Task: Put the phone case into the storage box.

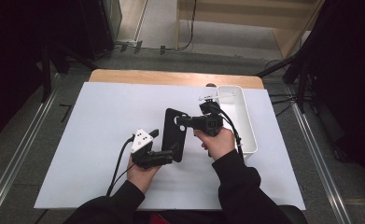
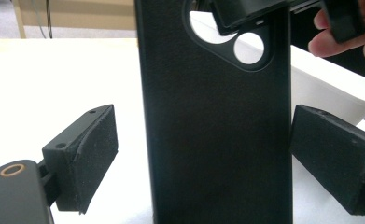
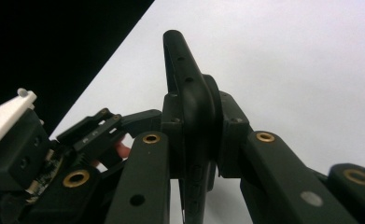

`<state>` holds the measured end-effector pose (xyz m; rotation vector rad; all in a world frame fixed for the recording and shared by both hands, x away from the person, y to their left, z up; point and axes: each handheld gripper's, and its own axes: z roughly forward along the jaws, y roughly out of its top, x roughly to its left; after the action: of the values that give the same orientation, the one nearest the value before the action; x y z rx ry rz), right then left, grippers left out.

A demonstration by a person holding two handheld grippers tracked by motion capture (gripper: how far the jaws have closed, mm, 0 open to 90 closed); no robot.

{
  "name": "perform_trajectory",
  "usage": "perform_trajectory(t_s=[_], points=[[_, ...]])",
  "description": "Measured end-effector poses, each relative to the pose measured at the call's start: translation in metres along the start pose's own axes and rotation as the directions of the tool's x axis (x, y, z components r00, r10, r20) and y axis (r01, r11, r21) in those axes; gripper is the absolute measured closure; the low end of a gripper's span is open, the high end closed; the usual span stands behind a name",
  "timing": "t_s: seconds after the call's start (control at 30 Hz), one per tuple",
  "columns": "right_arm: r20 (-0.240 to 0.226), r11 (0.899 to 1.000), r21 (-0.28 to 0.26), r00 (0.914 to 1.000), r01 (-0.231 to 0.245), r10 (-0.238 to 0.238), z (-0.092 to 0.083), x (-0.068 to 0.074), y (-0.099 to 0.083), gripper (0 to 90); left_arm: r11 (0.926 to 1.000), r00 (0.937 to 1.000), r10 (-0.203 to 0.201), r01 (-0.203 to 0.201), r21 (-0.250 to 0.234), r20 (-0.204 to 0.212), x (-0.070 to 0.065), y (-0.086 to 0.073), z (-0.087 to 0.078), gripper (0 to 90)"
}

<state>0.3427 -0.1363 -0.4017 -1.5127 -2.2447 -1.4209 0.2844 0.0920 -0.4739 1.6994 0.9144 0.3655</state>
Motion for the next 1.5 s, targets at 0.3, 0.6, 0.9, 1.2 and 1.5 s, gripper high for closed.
perform_trajectory(t_s=[0.3,0.6,0.9,1.2,1.5], points=[[0.062,0.999,-0.02,0.9969,0.05,-0.049,-0.006,-0.002,0.0,74.9,0.997,0.9995,-0.028,0.026,0.073,0.017,0.013,0.012,-0.003,8.7],[0.069,0.995,-0.042,0.9942,0.085,-0.082,-0.015,-0.003,-0.002,74.9,0.9932,0.9997,-0.006,0.003,0.116,0.024,0.021,0.024,-0.005,8.8],[0.065,0.99,-0.068,0.991,0.121,-0.117,-0.024,-0.003,-0.006,74.7,0.9837,0.9932,0.035,-0.053,0.172,0.111,0.031,0.035,-0.003,11.8],[0.037,0.986,-0.068,0.9883,0.151,-0.148,-0.03,-0.006,-0.01,74.7,0.9757,0.9807,-0.019,-0.025,0.217,0.195,0.043,0.042,0.002,13.0],[0.001,0.98,-0.063,0.9817,0.19,-0.19,-0.034,-0.007,-0.014,74.7,0.9708,0.9706,0.022,-0.078,0.227,0.24,0.046,0.054,0.0,13.0]])
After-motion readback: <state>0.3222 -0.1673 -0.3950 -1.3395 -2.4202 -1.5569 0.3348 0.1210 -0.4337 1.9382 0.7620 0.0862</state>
